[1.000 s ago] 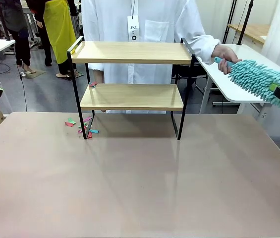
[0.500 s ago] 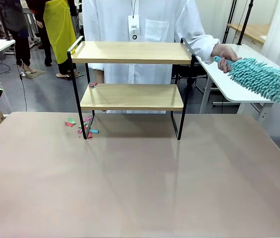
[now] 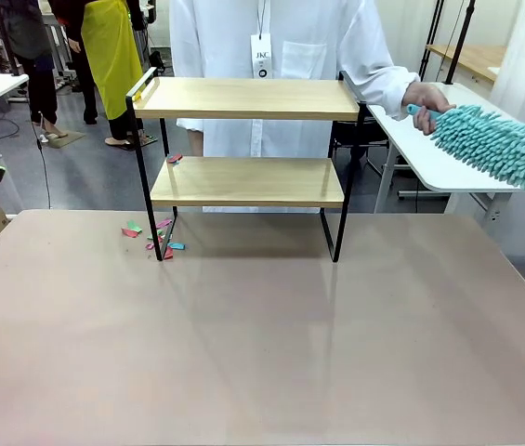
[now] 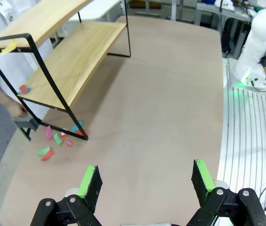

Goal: Clean the shelf.
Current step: Hand the Duster back to the human.

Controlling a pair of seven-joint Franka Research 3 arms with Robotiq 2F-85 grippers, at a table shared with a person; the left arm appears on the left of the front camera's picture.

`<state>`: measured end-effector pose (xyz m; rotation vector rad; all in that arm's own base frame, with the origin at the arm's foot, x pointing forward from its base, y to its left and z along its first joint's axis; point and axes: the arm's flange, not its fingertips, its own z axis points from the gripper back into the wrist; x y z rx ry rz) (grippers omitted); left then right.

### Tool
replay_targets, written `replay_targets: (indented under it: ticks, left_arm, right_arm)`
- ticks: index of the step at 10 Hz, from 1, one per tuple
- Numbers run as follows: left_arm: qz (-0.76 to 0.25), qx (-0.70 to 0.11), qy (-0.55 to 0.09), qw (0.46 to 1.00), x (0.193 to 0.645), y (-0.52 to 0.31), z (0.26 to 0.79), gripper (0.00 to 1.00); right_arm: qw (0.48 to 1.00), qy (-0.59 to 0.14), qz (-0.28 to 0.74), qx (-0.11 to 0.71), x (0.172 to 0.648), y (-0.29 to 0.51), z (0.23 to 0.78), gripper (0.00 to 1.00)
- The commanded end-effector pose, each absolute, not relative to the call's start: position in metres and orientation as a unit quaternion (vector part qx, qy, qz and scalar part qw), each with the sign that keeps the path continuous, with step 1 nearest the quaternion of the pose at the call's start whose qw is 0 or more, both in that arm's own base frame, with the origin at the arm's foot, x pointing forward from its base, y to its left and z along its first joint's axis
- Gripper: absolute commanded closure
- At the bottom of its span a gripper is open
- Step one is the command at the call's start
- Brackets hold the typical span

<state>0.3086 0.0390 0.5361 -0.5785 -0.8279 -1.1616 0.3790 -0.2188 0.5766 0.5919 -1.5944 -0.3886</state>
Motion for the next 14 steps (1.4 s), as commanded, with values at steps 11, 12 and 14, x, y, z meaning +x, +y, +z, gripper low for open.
replay_targets:
  ticks: [11, 12, 14]
  left_arm:
    - [-0.528, -0.266, -0.385, 0.708, 0.310, 0.038, 0.537, 0.00]
    - [-0.528, -0.266, -0.385, 0.708, 0.310, 0.038, 0.537, 0.00]
    - [-0.528, -0.266, -0.385, 0.708, 0.310, 0.038, 0.537, 0.00]
  right_arm:
    - [0.623, -0.692, -0.231, 0.282, 0.383, -0.262, 0.578, 0.00]
    - [0.623, -0.692, -0.231, 0.282, 0.383, -0.262, 0.578, 0.00]
    - [0.623, -0.692, -0.231, 0.282, 0.383, -0.262, 0.578, 0.00]
